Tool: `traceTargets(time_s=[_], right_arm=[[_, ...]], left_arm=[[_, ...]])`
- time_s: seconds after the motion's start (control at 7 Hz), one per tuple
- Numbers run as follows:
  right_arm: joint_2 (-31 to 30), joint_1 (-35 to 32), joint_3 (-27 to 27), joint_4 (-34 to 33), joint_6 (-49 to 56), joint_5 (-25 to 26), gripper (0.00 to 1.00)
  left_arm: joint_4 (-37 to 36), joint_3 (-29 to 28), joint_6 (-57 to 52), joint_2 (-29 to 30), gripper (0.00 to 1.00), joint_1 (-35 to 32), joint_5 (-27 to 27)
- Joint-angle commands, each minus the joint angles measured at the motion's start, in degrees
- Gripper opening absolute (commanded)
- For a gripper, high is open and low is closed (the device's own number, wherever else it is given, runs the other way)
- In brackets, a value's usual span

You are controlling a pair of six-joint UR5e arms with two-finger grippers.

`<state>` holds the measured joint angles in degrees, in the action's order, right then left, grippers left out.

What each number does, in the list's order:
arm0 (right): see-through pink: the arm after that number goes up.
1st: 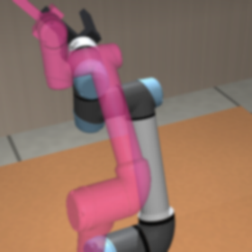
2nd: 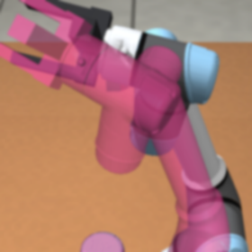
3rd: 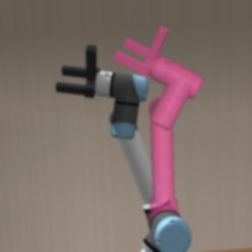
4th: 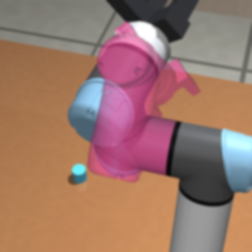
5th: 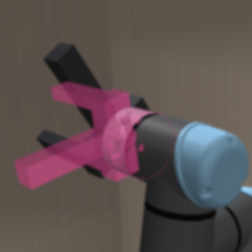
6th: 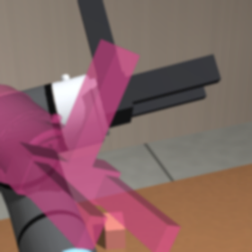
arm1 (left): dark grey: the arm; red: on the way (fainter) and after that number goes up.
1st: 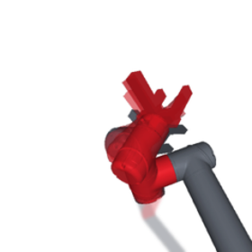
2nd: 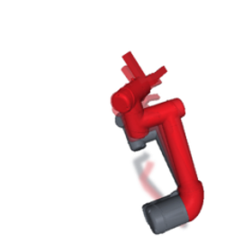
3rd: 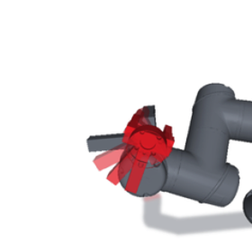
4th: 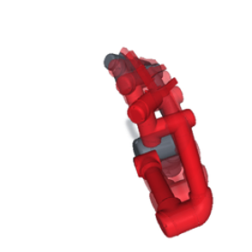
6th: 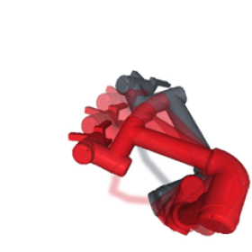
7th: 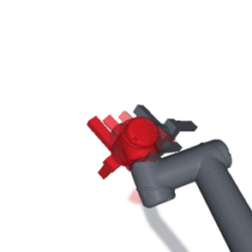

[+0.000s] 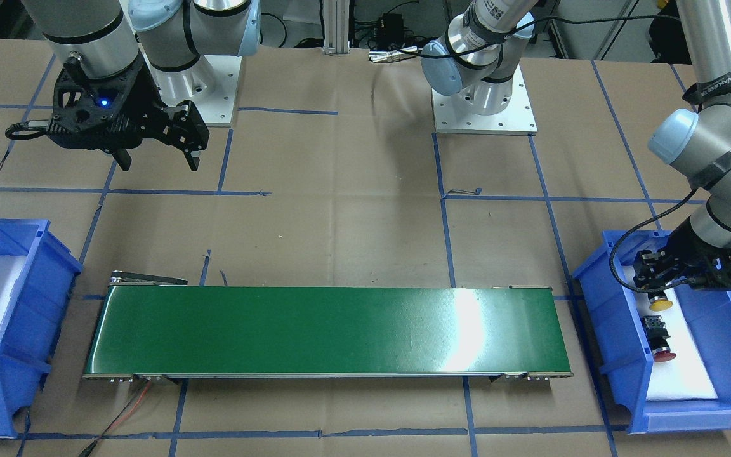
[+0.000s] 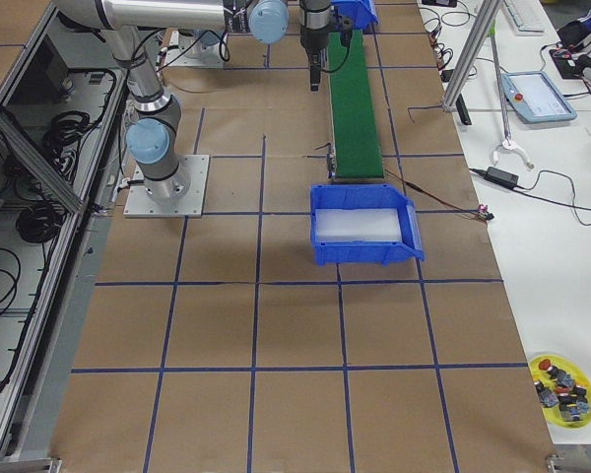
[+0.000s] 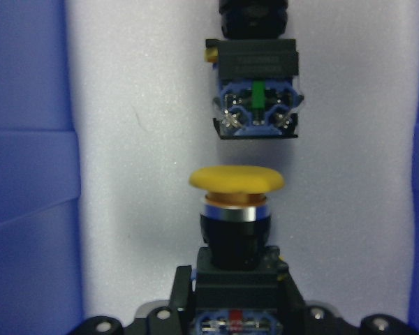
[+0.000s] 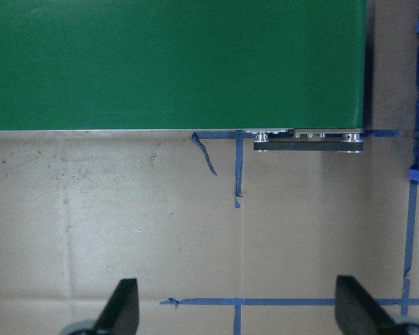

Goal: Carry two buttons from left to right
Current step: 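Lift the yellow button and carry it over the green conveyor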

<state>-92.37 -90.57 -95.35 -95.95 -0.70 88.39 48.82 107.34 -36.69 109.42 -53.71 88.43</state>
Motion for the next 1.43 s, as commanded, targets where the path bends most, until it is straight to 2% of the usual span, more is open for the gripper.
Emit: traceTargets(time_s=[0.0, 0.43, 0.71, 0.86, 1.29], right_arm=[[0.1, 0.0, 0.6, 0.1, 0.0, -0.1, 1.0], [0.2, 0.0, 0.7, 0.1, 0.0, -0.1, 1.0], [0.2, 0.0, 0.7, 0.1, 0.0, -0.1, 1.0], [0.3, 0.0, 0.7, 0.1, 0.0, -0.1, 1.0], [0.2, 0.0, 0.8, 0.1, 0.0, -0.1, 1.0]], left_arm=[[6.3, -2.0, -0.1, -5.7, 0.03, -0.1, 0.5], [22.9, -11.5, 0.0, -9.8, 0.03, -0.1, 0.9], [24.3, -12.9, 1.0, -8.6, 0.03, -0.5, 0.9], [24.2, -12.9, 6.7, -7.9, 0.03, -2.5, 0.2], [23.5, -12.9, 21.9, -7.6, 0.04, -19.9, 0.5]])
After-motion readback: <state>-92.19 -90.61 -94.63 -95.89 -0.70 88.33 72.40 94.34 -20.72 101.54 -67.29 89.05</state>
